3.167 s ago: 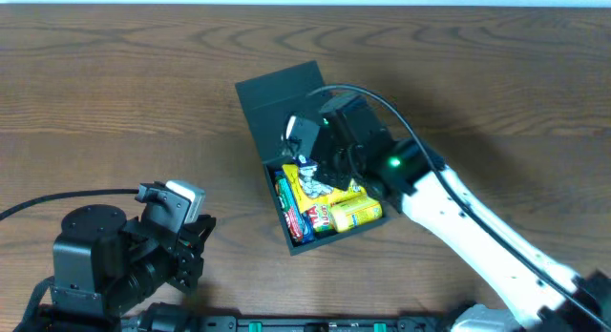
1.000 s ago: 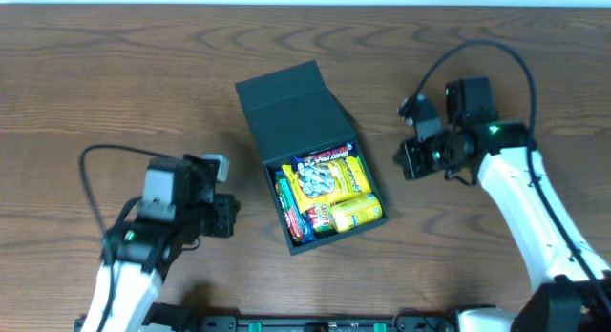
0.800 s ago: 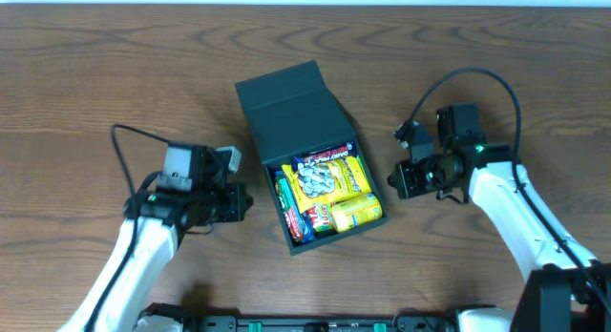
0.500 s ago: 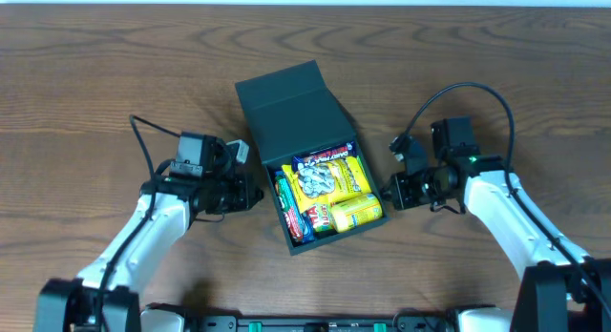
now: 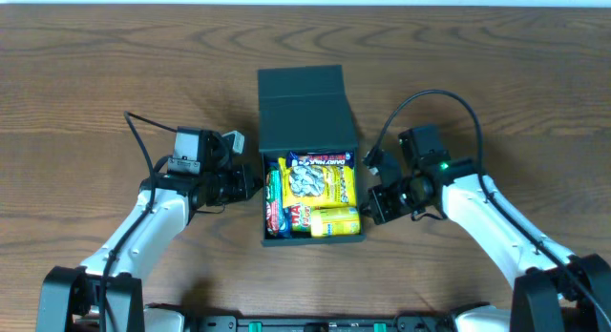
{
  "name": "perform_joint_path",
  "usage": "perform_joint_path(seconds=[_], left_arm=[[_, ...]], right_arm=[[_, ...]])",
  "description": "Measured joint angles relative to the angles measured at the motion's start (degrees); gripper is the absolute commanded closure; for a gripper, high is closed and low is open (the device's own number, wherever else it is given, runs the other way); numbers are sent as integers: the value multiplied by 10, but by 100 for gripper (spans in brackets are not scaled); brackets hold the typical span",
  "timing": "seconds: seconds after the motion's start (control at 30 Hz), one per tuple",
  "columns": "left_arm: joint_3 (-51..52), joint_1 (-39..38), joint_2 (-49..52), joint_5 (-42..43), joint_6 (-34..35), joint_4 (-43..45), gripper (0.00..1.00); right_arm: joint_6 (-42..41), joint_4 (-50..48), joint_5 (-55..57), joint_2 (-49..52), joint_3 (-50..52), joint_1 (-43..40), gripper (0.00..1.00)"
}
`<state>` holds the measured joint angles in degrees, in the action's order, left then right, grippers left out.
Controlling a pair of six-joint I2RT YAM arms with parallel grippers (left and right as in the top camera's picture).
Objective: Pack container
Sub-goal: 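Grip the lid edges with both grippers and swing it forward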
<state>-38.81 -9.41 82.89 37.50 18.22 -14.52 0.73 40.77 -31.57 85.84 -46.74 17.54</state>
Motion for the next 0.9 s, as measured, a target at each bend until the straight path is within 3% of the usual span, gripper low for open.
perform_joint_path(seconds=[0.57,0.77,0.9], left_arm=[[-1,4,0,-7,0,-3,94],[-35,6,-2,-19,-15,-70,94],[-71,14,-5,-19,-33,-58,94]], right_arm=[[-31,7,6,0,0,18,99],[-40,-36,-5,-2,0,-41,99],[-43,-76,-28,-6,-1,-88,99]])
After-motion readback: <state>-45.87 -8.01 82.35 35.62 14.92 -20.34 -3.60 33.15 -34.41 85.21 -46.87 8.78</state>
